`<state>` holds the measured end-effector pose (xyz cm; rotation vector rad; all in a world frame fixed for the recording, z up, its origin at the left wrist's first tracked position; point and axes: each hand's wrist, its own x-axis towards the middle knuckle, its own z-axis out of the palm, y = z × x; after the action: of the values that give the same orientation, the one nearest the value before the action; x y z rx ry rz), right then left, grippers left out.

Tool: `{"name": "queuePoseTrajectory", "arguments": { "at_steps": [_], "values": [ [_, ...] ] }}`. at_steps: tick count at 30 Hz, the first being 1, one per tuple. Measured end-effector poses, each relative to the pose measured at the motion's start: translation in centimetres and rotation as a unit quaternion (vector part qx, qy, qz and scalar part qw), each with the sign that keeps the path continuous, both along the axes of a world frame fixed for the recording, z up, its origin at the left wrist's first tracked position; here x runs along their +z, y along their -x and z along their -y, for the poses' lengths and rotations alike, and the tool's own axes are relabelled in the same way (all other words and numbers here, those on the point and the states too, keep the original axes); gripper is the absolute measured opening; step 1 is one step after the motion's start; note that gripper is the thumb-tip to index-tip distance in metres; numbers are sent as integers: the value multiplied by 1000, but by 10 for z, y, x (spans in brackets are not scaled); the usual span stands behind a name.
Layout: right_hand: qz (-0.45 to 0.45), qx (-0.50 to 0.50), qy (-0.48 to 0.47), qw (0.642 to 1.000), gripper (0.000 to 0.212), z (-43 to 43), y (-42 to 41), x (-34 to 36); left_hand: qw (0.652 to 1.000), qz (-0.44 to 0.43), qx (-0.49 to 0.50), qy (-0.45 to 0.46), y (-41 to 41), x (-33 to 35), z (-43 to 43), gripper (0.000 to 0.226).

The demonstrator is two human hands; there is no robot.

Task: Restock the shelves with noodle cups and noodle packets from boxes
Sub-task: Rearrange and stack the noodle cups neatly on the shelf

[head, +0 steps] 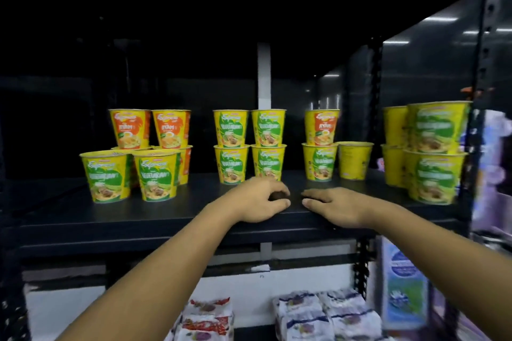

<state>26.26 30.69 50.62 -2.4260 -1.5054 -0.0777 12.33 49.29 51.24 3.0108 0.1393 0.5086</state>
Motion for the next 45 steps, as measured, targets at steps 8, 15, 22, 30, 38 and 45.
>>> {"name": "queuePoseTrajectory", "arguments": {
  "at_steps": [8,15,22,30,38,45],
  "values": [
    [12,-84,-14,996,67,81,-52,-17,996,-66,-46,28,-95,2,70,53],
    [63,-65,-68,994,58,115,-82,-35,993,-117,-24,22,-139,1,97,61],
    [95,-12,-206,974,43,134,-91,-55,993,-88,-21,73,-130,-2,87,55],
    [109,-72,-486,864,16,155,-91,-69,991,-73,3,115,-130,-3,85,50],
    [26,-197,-513,835,66,160,-106,-56,992,-75,13,105,-128,-2,90,50],
    [83,-238,-507,825,81,151,-112,-45,991,-71,10,111,-127,-3,89,49]
  ]
}}
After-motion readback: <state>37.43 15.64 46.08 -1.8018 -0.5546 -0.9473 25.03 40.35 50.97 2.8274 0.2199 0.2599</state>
